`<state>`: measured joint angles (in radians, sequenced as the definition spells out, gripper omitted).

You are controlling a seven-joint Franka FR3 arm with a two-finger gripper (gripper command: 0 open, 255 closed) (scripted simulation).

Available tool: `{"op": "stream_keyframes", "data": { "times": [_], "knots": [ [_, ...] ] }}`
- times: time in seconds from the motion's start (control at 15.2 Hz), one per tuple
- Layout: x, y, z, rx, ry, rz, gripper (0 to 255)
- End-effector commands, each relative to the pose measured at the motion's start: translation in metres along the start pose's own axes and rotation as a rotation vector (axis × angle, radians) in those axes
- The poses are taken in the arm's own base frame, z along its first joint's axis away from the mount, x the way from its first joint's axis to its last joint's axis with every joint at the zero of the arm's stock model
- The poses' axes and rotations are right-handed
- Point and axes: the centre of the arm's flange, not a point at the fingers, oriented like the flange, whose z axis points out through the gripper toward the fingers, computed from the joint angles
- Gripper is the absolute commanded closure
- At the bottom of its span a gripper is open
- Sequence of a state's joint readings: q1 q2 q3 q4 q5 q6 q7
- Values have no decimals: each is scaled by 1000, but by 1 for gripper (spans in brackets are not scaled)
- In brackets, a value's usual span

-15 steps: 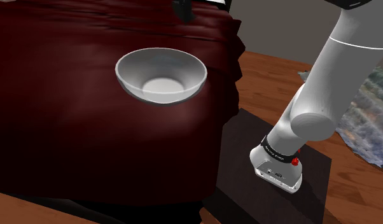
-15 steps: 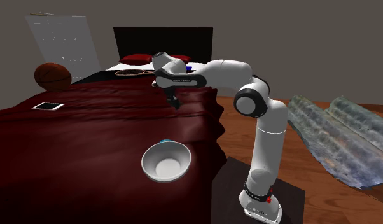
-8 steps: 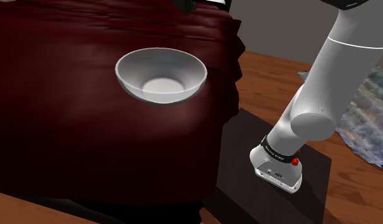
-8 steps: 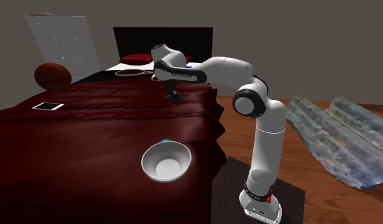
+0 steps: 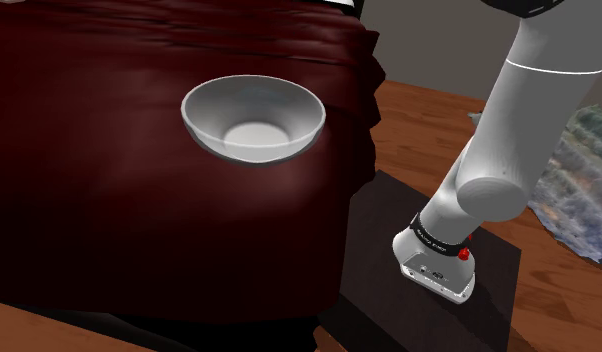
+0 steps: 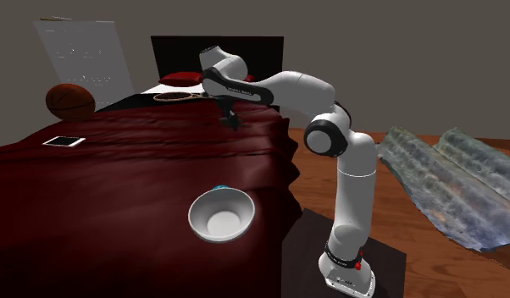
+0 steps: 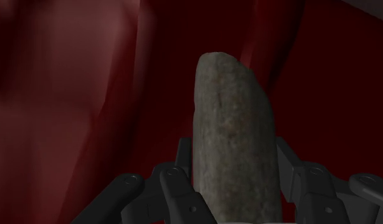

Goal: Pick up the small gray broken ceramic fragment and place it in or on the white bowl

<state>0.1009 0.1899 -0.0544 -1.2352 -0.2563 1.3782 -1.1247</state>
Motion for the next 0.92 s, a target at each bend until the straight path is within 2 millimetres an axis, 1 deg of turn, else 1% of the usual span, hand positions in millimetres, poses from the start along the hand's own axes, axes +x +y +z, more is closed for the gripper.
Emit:
{"op": "stream_keyframes", "data": {
  "times": [0.0, 0.13, 0.86],
  "knots": [
    [-3, 0, -10, 0, 0, 0, 255],
    [-5, 1, -19, 0, 0, 0, 255],
    [60, -126, -45, 0, 0, 0, 255]
  ]
}}
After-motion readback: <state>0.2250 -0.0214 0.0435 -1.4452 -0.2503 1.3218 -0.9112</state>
